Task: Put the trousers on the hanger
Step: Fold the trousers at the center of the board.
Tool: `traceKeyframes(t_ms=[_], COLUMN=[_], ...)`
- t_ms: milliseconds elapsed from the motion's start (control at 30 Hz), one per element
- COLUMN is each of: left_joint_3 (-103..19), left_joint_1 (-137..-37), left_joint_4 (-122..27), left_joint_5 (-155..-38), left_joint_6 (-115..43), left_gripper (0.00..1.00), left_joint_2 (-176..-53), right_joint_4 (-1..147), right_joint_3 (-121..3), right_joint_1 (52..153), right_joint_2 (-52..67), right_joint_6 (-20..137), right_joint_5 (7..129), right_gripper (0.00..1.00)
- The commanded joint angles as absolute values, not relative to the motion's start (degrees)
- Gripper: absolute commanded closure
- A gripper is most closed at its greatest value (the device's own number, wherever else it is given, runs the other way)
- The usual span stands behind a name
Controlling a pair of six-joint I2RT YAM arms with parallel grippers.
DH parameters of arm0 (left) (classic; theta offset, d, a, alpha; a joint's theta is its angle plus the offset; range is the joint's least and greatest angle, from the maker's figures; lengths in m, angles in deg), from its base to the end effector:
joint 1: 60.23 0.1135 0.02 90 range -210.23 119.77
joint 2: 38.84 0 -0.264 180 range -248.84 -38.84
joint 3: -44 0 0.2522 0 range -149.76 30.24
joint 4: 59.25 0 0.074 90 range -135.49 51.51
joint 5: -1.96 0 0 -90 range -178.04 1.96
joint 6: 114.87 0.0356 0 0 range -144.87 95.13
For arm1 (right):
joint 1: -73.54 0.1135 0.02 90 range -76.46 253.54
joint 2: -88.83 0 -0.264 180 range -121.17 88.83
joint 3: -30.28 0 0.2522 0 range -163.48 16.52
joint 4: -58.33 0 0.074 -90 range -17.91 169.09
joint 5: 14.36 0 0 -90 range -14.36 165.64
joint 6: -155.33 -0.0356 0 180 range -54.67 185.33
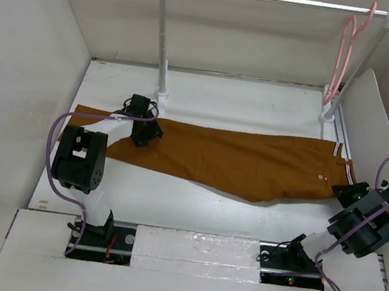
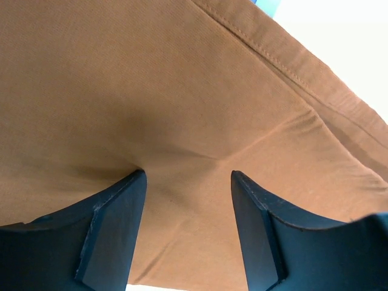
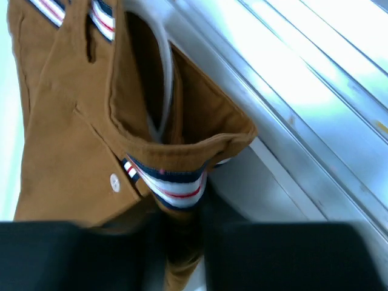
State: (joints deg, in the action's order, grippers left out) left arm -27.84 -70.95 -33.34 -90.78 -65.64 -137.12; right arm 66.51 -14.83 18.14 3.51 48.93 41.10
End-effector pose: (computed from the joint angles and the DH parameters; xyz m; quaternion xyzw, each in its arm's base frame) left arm 0.3443 -0.0669 0.1757 -0.2379 0.9159 -0.1605 0.2807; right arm 0.1641 -0.2023 0.1365 0.4380 0.7849 0.1484 0.4124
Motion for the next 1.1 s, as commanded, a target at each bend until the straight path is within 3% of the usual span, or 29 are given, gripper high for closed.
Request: traceKeyframes(t_ms=[0, 33, 133, 200, 233, 333, 533, 700, 833, 967, 1067], left_joint_3=[-25.1, -25.0, -25.6, -26.2, -26.6, -26.5, -21.5, -18.5, -18.7, -19.3, -19.5], left_joint_1=[-70.4, -71.2, -76.0, -81.5, -83.6, -90.6, -95.4, -98.1, -101.4, -105.0, -108.3], left_joint_4=[-28.4, -28.6, -28.6, -28.4, -28.2, -27.4, -30.1, -34.0, -34.9, -34.2, -35.3], left_joint_5=[-86.8, -86.2, -85.4, -85.6, -85.4, -84.3, -84.9, -84.9, -84.0, -82.8, -83.7], left_joint_6=[-63.9, -63.6, -62.3, -62.1, -62.3, -63.7, -65.6, -67.1, -68.2, -69.5, -70.9], left_gripper=[0.46, 0.46, 0.52, 0.66, 0.82, 0.99, 1.0, 1.0, 1.0, 1.0, 1.0], left_joint_2=[-134.4, -133.3, -128.8, -126.6, -125.8, -124.9, -127.7, -130.1, -131.2, -131.6, -131.6], right_joint_4=[60.1, 63.5, 76.4, 84.7, 91.4, 100.6, 111.3, 106.5, 103.6, 103.6, 103.5], right_joint_3=[-14.2, -14.8, -16.4, -19.1, -20.0, -23.5, -33.5, -36.0, -44.9, -62.5, -68.8], right_joint_1=[18.8, 19.3, 22.2, 25.3, 27.0, 38.0, 55.1, 67.8, 77.6, 81.2, 83.5], right_joint_2=[2.2, 3.6, 17.1, 25.7, 33.9, 42.4, 50.8, 57.4, 52.2, 42.8, 37.0], right_joint_6=[48.9, 50.0, 54.3, 56.6, 56.7, 54.1, 50.9, 38.8, 37.0, 39.8, 41.2], right_joint_5=[36.7, 35.1, 34.9, 38.8, 40.0, 45.4, 49.9, 52.8, 56.0, 60.1, 62.1], right_gripper=[0.87, 1.0, 1.0, 1.0, 1.0, 1.0, 1.0, 1.0, 1.0, 1.0, 1.0])
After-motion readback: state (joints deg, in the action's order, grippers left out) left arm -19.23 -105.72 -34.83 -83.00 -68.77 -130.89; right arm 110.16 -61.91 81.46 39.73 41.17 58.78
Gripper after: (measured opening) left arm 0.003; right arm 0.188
